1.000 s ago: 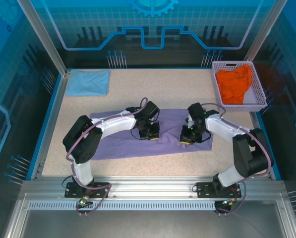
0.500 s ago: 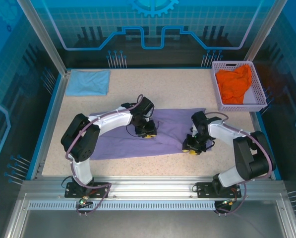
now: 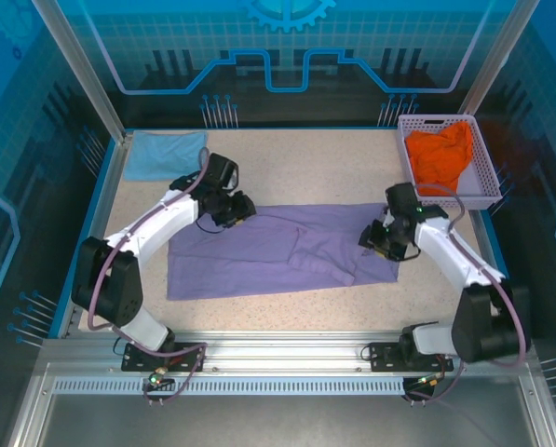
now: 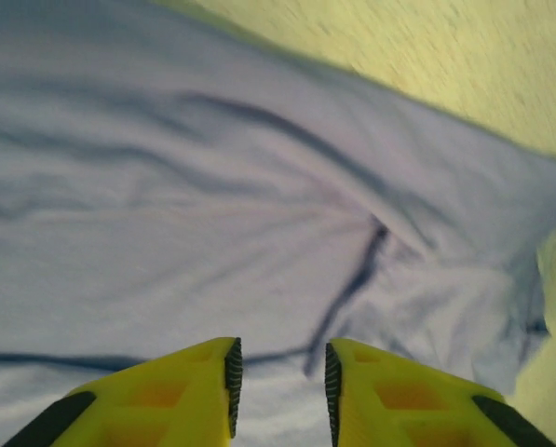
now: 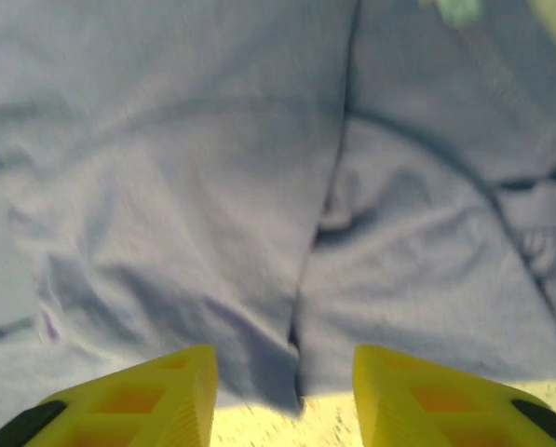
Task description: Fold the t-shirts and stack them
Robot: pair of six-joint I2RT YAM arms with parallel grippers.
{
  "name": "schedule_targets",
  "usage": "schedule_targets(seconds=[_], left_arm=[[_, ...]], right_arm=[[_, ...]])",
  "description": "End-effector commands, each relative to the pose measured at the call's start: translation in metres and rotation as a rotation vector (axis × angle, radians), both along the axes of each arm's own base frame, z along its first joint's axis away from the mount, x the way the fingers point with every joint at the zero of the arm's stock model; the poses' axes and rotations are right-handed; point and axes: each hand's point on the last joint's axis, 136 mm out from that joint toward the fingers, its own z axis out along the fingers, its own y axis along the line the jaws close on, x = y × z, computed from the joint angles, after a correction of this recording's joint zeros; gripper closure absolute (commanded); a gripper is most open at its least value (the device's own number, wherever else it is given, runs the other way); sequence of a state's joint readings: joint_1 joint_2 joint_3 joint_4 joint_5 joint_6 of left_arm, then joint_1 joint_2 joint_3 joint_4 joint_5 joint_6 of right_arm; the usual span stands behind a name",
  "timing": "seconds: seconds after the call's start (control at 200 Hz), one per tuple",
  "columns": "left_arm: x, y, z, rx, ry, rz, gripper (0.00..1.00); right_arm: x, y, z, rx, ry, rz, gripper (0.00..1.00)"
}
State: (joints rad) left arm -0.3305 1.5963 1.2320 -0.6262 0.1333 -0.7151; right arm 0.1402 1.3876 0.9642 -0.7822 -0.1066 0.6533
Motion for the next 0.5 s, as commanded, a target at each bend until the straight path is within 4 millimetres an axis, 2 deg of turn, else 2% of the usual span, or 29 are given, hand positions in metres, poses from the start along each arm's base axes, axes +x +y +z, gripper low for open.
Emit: schedule_targets(seconds=[0.0,0.11,0.215,0.28,0.385,0.495], left_arm=[[0.018,0.049,-0.023,0.106,0.003,0.149,0.72],[0.027,0.082,-0.05,0.145,0.041,0.263,0.72],[0.027,0.117,-0.072,0.159,0.074,0.376,0.71],[0.023,0.134,-0.084,0.152,0.095,0.434,0.67],[0.011,0.154,-0.103,0.122,0.135,0.524,0.66],[0.003,0.168,-0.111,0.092,0.144,0.595,0.67]], right_arm=[[0.045,-0.01,-0.002,-0.07,-0.006,-0.038,0.62],[0.08,-0.011,-0.017,-0.114,0.046,-0.049,0.65],[0.102,-0.018,-0.035,-0.177,0.094,-0.07,0.66],[0.111,-0.018,-0.052,-0.183,0.131,-0.081,0.66],[0.118,-0.009,-0.074,-0.16,0.194,-0.083,0.67],[0.128,-0.004,-0.09,-0.187,0.22,-0.083,0.66]])
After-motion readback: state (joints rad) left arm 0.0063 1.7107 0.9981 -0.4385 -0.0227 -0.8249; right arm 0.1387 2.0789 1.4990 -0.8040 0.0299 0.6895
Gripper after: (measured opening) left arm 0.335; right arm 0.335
